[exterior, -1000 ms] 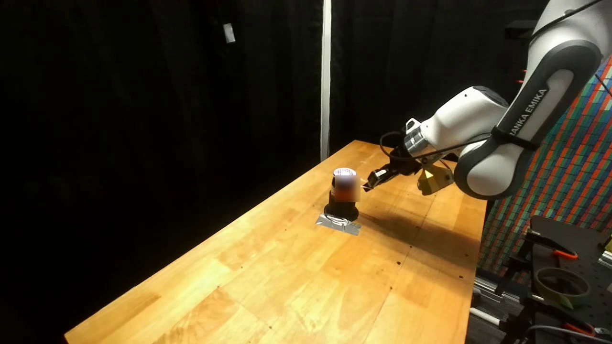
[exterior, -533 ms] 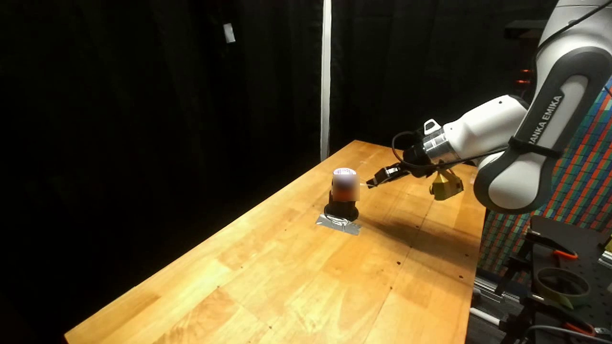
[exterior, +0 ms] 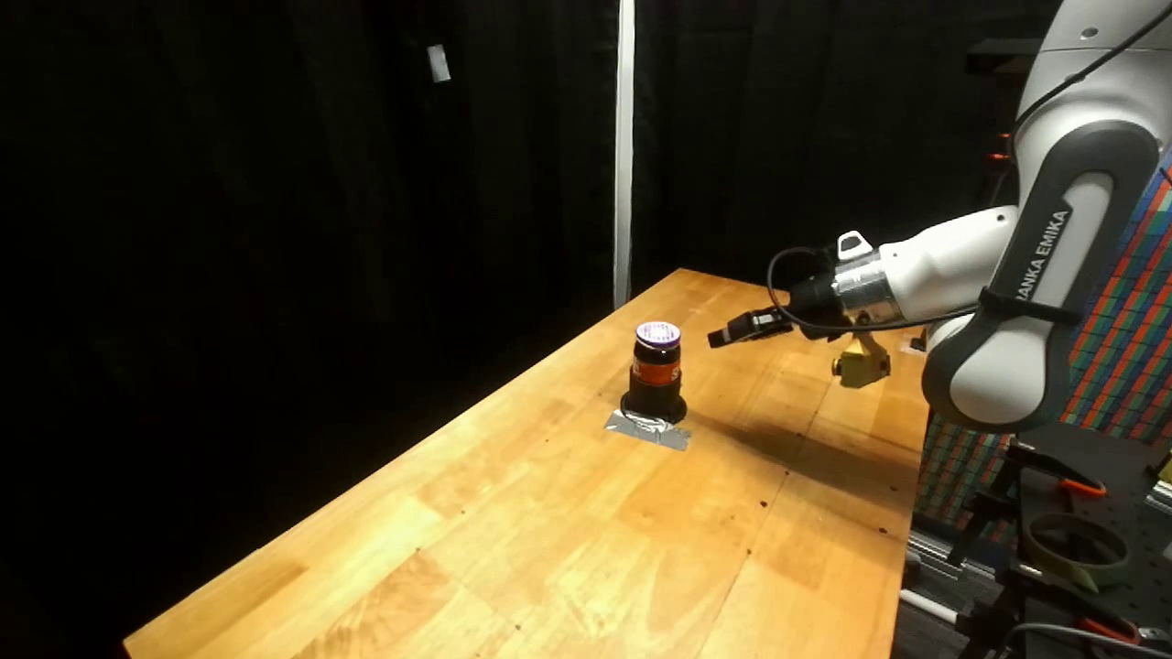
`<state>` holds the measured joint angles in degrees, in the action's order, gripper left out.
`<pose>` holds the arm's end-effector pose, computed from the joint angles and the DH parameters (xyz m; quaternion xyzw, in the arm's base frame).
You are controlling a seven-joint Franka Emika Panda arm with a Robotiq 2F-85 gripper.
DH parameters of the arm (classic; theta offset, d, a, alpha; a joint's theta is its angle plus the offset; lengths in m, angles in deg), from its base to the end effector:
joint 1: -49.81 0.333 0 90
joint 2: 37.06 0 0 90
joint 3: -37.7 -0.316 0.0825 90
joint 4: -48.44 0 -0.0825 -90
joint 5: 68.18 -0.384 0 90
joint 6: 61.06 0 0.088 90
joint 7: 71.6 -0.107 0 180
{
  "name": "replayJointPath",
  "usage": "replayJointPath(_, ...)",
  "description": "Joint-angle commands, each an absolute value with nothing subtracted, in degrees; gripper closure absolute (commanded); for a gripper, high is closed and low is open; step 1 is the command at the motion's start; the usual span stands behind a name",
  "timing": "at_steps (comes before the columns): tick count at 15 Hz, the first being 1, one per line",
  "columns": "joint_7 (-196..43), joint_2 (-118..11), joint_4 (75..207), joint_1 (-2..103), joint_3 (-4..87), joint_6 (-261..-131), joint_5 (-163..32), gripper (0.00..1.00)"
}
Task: Put the rubber bung around the neck of the brown bottle
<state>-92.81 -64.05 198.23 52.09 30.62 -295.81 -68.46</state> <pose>0.4526 0.0743 0.2178 -0.8667 0.1117 -0.4633 0.1475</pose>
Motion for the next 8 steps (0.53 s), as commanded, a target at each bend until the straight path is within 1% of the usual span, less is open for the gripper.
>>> replayJointPath(1, -94.37, -66.70, 198.85, 49.66, 28.97, -303.28, -64.60, 0.92)
replayJointPath(2, -94.46, -67.25, 198.78, 49.29, 28.87, -303.95, -63.56, 0.92)
replayJointPath(3, -94.95, -67.20, 198.94, 48.71, 28.69, -303.06, -62.29, 0.89)
replayJointPath(4, -96.79, -66.88, 199.19, 47.17, 28.23, -301.37, -59.02, 0.65)
replayJointPath(5, -98.47, -66.15, 199.58, 45.54, 27.82, -298.28, -54.92, 0.64)
replayJointPath(6, -95.32, -67.28, 198.57, 47.96, 28.34, -299.80, -60.21, 0.88)
replayJointPath(8, -96.74, -67.30, 198.68, 46.10, 27.85, -298.33, -56.89, 0.72)
